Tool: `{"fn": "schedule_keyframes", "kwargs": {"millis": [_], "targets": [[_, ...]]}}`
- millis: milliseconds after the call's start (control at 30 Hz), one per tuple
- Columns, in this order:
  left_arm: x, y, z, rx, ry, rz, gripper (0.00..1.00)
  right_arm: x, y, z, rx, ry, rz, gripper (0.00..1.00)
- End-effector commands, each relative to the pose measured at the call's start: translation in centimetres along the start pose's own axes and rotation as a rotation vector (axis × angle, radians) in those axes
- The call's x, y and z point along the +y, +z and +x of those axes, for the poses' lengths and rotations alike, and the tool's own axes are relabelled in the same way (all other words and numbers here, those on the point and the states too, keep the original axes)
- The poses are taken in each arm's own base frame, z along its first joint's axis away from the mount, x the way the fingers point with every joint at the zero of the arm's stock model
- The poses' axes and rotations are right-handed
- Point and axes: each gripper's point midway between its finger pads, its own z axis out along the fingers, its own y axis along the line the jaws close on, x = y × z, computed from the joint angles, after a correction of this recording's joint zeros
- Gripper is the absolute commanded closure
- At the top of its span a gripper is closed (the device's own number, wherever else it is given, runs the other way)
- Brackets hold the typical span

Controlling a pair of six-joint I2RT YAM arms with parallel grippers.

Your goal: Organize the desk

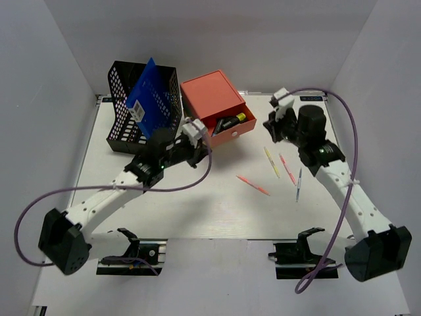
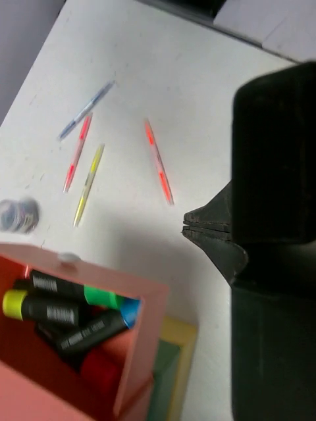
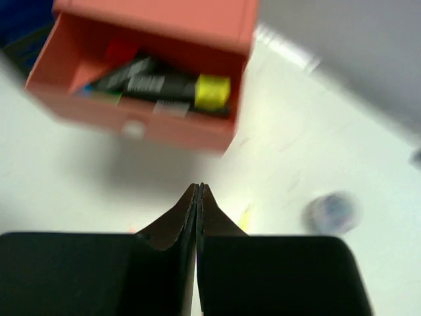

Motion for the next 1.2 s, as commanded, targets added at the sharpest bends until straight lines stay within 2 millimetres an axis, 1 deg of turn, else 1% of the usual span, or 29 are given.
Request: {"fn": "schedule_keyframes", "kwargs": {"millis": [0,33,67,100,133,167,200,300,367,400,433,500,533,567,667,700,733,867,1000,1033,1067,1167], "targets": [[-3.4,1.0,-1.2,0.048,-0.07,0.162,0.94,4.2,-1.2,4.9,0.062,0.265,-0.187,1.0],[-4.1,1.3,-1.3,0.056,-0.065,0.174,0.93,4.5,-1.4,5.4,0.055,0.279,-0.208,1.0],[-4.0,2.3,-1.7,0.083,-0.038,0.146,0.91,5.2,-1.9,7.5,0.068,0.337,-0.257,1.0],[-3.6,2.7,-1.7,0.102,-0.043,0.122,0.91,4.6,-2.0,8.7,0.087,0.357,-0.236,1.0],[-3.8,3.1,-1.8,0.119,-0.03,0.116,0.9,4.7,-2.1,8.8,0.071,0.358,-0.248,1.0],[-3.5,3.6,-1.6,0.142,0.002,0.095,0.89,5.1,-2.3,8.9,0.074,0.368,-0.275,1.0],[-2.9,4.5,-1.6,0.177,0.016,0.052,0.88,4.4,-2.7,8.6,0.073,0.373,-0.26,1.0],[-1.3,5.8,-1.7,0.209,0.053,-0.033,0.88,4.1,-3.3,8.5,0.045,0.37,-0.255,1.0],[-0.1,6.3,-1.9,0.21,0.083,-0.103,0.88,3.8,-3.6,8.5,0.034,0.368,-0.246,1.0],[-0.2,6.6,-1.8,0.215,0.097,-0.109,0.88,3.7,-3.8,8.3,0.024,0.358,-0.244,1.0],[0.4,7.0,-1.6,0.226,0.111,-0.135,0.88,3.5,-4.0,8.4,0.025,0.359,-0.235,1.0],[1.2,7.2,-1.4,0.243,0.136,-0.193,0.88,3.5,-4.1,8.4,0.022,0.361,-0.239,1.0],[2.0,7.4,-1.2,0.255,0.15,-0.234,0.88,3.3,-4.1,8.4,0.019,0.361,-0.236,1.0],[2.0,7.6,-1.4,0.25,0.171,-0.242,0.88,3.5,-4.2,8.4,0.019,0.362,-0.244,1.0],[3.4,7.7,-1.1,0.26,0.217,-0.309,0.87,3.3,-4.4,8.2,0.013,0.351,-0.237,1.0],[3.2,7.9,-1.1,0.261,0.23,-0.315,0.86,3.2,-4.4,8.2,0.009,0.346,-0.233,1.0],[3.6,8.0,-0.8,0.266,0.248,-0.328,0.86,3.2,-4.5,8.1,0.005,0.34,-0.233,1.0],[5.5,8.2,-1.2,0.234,0.286,-0.433,0.85,3.4,-4.7,8.1,-0.002,0.337,-0.242,1.0],[6.7,8.7,-1.4,0.205,0.311,-0.501,0.83,3.4,-4.6,8.3,0.004,0.347,-0.25,1.0],[6.9,8.9,-1.7,0.19,0.315,-0.512,0.83,3.5,-4.6,8.3,0.005,0.347,-0.252,1.0],[7.1,9.1,-1.6,0.193,0.317,-0.522,0.82,3.4,-4.6,8.3,0.004,0.347,-0.249,1.0],[8.3,9.4,-2.1,0.173,0.31,-0.561,0.8,3.3,-4.6,8.4,0.008,0.35,-0.248,1.0]]}}
